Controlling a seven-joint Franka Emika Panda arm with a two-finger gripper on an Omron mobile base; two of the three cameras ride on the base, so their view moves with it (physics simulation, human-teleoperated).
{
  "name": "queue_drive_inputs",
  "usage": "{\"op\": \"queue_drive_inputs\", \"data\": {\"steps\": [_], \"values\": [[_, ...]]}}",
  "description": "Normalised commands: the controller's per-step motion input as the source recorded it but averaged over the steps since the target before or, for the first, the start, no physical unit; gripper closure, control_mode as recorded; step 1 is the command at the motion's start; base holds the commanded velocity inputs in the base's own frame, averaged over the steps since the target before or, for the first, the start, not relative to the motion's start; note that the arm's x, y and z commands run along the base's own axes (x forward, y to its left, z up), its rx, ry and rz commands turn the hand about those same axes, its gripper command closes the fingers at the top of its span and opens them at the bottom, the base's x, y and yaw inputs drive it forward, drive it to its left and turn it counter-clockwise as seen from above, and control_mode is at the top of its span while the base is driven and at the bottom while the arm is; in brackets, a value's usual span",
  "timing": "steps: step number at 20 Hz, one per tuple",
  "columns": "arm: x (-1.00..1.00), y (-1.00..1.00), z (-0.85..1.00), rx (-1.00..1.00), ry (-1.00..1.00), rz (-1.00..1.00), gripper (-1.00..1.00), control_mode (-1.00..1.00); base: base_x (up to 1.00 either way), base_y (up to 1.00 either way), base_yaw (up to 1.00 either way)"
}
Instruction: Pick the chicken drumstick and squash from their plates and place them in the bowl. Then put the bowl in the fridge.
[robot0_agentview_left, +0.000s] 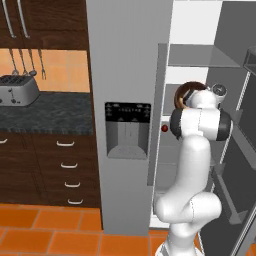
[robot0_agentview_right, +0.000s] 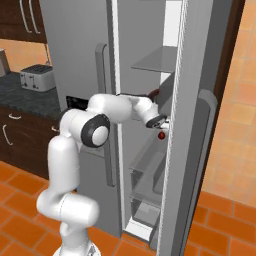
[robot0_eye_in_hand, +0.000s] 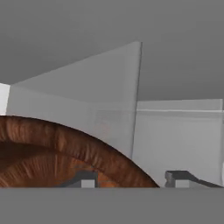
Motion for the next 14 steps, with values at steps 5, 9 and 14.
{"op": "queue_drive_inputs", "data": {"steps": [5, 9, 14], "values": [[0.34, -0.29, -0.01, 0.09, 0.00, -0.06, 1.00, -1.00, 0.00, 0.00, 0.00], [0.17, 0.00, 0.26, 0.01, -0.04, -0.07, 1.00, -1.00, 0.00, 0.00, 0.00], [0.63, 0.00, 0.03, 0.00, -0.01, -0.13, 1.00, -1.00, 0.00, 0.00, 0.00]]}}
